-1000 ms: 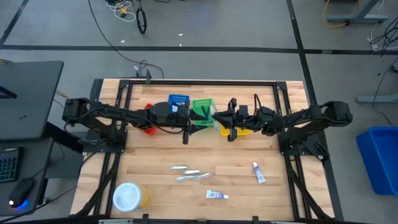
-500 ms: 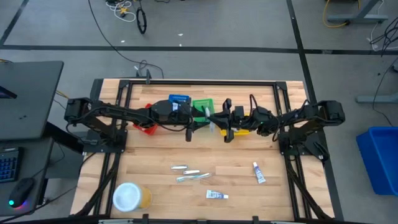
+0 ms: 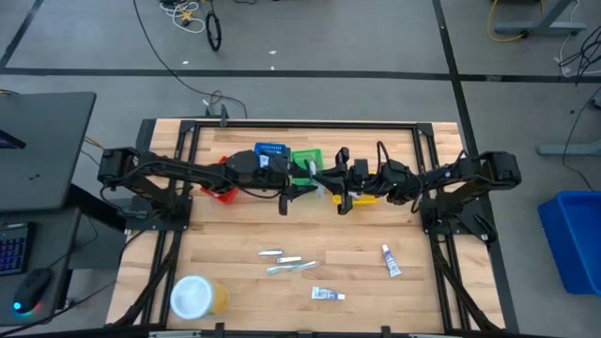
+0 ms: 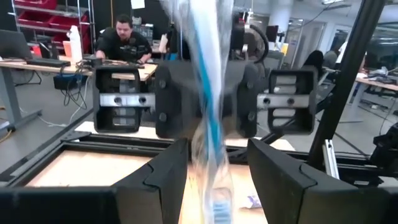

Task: Pick & Place Travel size toiletries
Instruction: Put the blue toothbrush into the red bin

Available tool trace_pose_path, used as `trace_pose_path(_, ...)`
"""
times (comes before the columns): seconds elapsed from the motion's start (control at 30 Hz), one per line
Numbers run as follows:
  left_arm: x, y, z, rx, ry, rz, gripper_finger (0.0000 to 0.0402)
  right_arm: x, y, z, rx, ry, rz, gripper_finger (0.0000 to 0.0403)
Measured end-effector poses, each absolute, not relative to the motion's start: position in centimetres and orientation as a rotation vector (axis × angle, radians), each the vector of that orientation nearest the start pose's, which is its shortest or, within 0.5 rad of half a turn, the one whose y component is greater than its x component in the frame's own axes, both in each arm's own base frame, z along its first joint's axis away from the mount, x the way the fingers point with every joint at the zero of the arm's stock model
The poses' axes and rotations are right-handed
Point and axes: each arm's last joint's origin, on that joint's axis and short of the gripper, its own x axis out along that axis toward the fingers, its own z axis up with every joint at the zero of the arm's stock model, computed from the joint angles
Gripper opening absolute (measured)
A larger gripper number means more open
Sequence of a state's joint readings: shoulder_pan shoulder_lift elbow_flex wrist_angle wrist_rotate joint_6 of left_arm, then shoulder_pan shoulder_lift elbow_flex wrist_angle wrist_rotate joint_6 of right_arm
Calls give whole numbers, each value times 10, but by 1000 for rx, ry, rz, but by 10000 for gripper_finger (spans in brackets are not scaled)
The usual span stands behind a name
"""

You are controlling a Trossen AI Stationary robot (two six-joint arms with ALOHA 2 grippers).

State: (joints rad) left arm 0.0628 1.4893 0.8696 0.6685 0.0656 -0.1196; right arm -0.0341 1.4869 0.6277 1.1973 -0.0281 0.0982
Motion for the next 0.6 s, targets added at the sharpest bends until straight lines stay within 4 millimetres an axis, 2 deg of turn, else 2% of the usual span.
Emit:
trace_pose_path(0.17,329,19,276,-117,-35,-4,176,304,-10,258,65,-293,6,30)
trace_pose_path(0.3,329,19,276,-121,-31,-3,164,305,-10,259,57,-294,4,30)
trace_pose_path(0.6,329,20,275,-117,-21,28,72,305,-10,257,58,-273,1,30)
